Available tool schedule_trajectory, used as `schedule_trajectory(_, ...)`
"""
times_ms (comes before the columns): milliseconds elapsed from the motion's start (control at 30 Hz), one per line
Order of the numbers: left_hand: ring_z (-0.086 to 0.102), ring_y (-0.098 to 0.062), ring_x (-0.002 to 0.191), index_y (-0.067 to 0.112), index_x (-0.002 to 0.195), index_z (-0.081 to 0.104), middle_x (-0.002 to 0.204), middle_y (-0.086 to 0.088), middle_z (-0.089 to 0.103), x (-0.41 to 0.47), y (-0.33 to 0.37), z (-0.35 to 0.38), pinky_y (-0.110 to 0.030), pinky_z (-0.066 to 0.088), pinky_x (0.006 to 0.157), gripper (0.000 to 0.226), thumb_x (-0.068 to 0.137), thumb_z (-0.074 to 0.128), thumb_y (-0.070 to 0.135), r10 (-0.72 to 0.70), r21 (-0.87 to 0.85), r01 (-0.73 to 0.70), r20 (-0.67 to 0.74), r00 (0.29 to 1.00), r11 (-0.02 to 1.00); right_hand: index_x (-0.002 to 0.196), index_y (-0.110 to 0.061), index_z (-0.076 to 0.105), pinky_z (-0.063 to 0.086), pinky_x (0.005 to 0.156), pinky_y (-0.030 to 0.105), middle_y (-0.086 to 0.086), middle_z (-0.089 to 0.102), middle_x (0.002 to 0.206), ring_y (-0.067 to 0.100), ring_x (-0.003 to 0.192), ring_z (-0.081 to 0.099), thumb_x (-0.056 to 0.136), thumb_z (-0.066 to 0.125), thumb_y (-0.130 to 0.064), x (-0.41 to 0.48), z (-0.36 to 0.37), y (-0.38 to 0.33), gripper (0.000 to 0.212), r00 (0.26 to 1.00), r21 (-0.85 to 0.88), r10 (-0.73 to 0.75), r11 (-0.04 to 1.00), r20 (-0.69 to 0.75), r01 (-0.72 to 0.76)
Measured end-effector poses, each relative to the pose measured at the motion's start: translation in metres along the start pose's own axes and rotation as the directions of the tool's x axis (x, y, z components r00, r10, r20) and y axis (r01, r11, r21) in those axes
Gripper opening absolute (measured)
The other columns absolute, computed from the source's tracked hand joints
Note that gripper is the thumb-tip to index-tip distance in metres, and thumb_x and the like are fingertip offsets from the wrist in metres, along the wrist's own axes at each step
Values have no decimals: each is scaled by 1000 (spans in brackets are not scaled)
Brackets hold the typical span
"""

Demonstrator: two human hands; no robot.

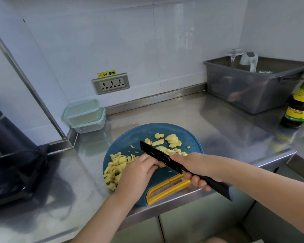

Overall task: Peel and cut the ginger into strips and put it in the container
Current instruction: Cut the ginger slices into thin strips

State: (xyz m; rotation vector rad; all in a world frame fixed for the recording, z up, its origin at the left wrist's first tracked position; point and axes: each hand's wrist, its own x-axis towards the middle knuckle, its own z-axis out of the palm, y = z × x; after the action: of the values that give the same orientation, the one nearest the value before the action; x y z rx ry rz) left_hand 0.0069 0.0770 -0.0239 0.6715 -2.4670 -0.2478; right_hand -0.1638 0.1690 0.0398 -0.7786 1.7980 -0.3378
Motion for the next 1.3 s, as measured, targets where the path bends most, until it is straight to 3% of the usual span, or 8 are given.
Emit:
schedule_trajectory(100, 66, -10, 77, 18, 90, 73, 91, 7, 68, 0, -5, 3, -29, 58, 64, 16, 77, 75, 9, 75, 36, -74, -29, 997, 997, 57, -19, 40, 32, 36, 15, -6, 39, 43, 8, 32, 34, 82, 31, -81, -2, -1, 2, 67, 1000, 8, 15, 1000, 9, -15)
schedule_trajectory(267, 64, -7, 72, 22, 87, 72, 87, 10, 64, 5, -7, 2, -26, 55, 56, 13, 80, 61, 26, 126, 80, -125, -8, 992, 989, 56, -19, 40, 32, 36, 16, -5, 39, 44, 8, 32, 34, 83, 33, -79, 0, -4, 1, 66, 999, 38, -34, 999, -20, 35)
schedule_trajectory(600, 54, -9, 75, 22, 85, 74, 83, 9, 61, 13, -17, 0, -26, 51, 49, 13, 80, 62, 24, 219, 145, -219, 13, 976, 965, 51, -19, 41, 32, 37, 16, -5, 38, 45, 9, 33, 33, 84, 32, -78, 1, -6, -2, 68, 997, 74, -33, 997, 75, 27)
schedule_trajectory(800, 61, -6, 79, 23, 85, 74, 87, 12, 68, 15, -23, 4, -23, 53, 64, 23, 86, 53, 31, 228, 65, -228, 5, 974, 971, 49, -19, 40, 31, 36, 16, -5, 37, 44, 9, 32, 33, 84, 31, -79, 3, -4, 0, 70, 993, 149, 0, 989, 120, -18)
schedule_trajectory(967, 63, -2, 85, 20, 88, 74, 92, 10, 70, 15, -28, 6, -17, 49, 77, 16, 86, 60, 28, 214, -65, -212, 27, 977, 975, 47, -20, 40, 32, 37, 16, -5, 37, 44, 9, 32, 33, 84, 29, -79, 6, -3, 1, 71, 992, 152, 10, 988, 125, -29)
schedule_trajectory(1133, 63, -2, 87, 18, 88, 74, 93, 8, 70, 12, -31, 10, -17, 49, 79, 8, 83, 68, 21, 205, -114, -203, 9, 979, 973, 48, -20, 39, 31, 37, 17, -4, 35, 45, 10, 33, 31, 84, 29, -80, 8, -2, 1, 71, 992, 156, 29, 987, 124, -49)
schedule_trajectory(1300, 64, -2, 87, 19, 90, 74, 96, 9, 69, 11, -29, 12, -19, 52, 77, 23, 87, 53, 29, 198, -146, -196, -7, 980, 970, 49, -20, 39, 31, 36, 16, -4, 35, 44, 10, 32, 31, 84, 28, -80, 12, -2, -2, 70, 991, 145, 51, 987, 125, -69)
